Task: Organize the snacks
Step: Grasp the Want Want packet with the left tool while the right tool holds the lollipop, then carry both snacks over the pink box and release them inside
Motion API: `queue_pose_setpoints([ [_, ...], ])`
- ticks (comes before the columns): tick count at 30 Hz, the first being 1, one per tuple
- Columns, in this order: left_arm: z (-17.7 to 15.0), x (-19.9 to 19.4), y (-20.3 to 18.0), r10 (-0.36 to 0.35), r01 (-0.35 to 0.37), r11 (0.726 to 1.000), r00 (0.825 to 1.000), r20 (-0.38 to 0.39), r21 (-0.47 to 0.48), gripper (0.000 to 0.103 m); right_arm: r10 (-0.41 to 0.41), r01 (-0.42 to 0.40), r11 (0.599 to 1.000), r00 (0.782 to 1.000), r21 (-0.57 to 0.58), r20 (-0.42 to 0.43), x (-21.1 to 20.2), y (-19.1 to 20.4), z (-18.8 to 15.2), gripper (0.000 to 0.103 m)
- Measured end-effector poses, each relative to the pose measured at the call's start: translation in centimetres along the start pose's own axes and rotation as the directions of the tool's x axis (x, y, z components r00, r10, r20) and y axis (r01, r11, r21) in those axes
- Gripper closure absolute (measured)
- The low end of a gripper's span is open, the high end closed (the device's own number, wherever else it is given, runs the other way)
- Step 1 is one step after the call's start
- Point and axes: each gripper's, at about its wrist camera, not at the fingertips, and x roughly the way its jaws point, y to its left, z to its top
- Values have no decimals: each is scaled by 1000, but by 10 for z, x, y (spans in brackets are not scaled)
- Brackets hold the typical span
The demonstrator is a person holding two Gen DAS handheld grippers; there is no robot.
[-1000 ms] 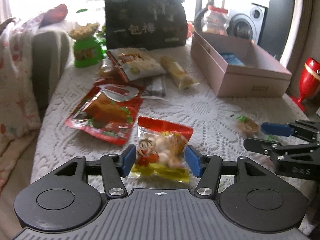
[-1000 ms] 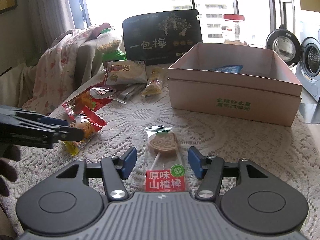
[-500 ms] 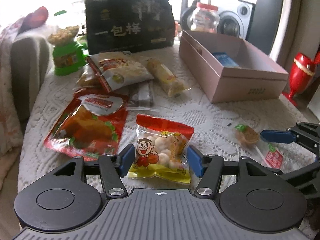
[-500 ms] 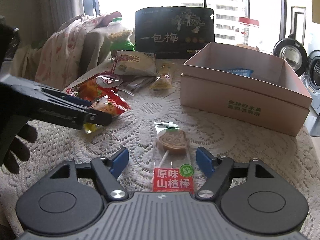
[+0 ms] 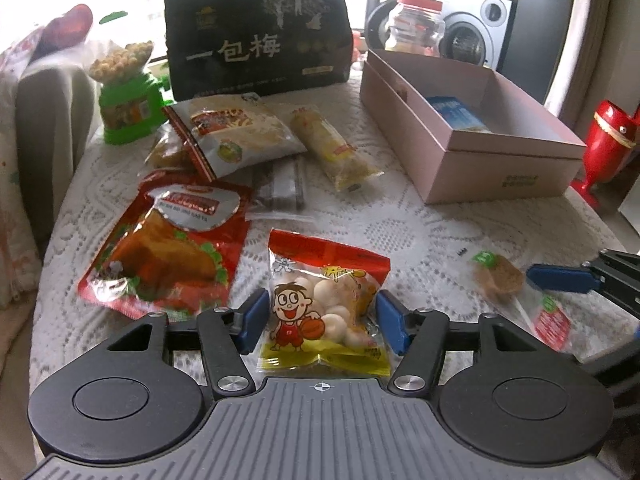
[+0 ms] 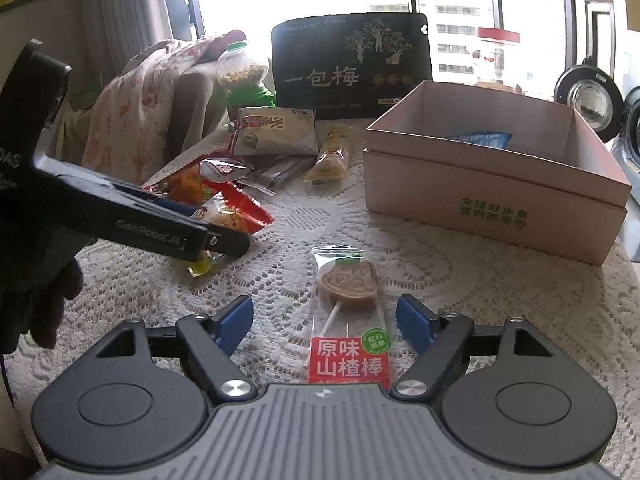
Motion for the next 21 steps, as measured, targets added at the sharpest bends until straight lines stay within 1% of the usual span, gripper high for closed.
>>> queue_pose_setpoints([
  [1,-1,-3,0,-7,7,1000,1000,-5,-7,42,8,-8,1000,1000,-1,-4,0,-1,0,21],
  [5,-11,-20,-2,-55,55,998,998,-3,-33,42,15,-15,1000,1000,-13,-24,1,-1,4,21],
  [9,-22,-27,-4,-85,84,995,996,-15,-57,43,-19,19,1000,999,-2,-26,6,3,11,23],
  [12,-28,-32,-6,-105,103,992,994,-19,-68,43,-77,76,997,997,-30,-24,13,8,15,35],
  [13,-28,-34,-7,-109,108,992,994,-18,-67,43,-98,97,994,995,-47,-25,14,10,16,44],
  [14,-29,-36,-8,-114,113,991,993,-16,-65,43,-116,114,991,993,-62,-23,14,12,17,56],
  [15,-29,-37,-8,-119,117,991,993,-15,-63,43,-126,124,990,992,-72,-23,14,14,17,61],
  [19,-29,-42,-13,-140,139,988,990,-7,-62,43,-131,128,989,991,-77,-26,6,15,17,66],
  [21,-30,-44,-17,-157,156,986,988,-5,-61,43,-135,133,988,991,-83,-23,-1,16,16,66],
])
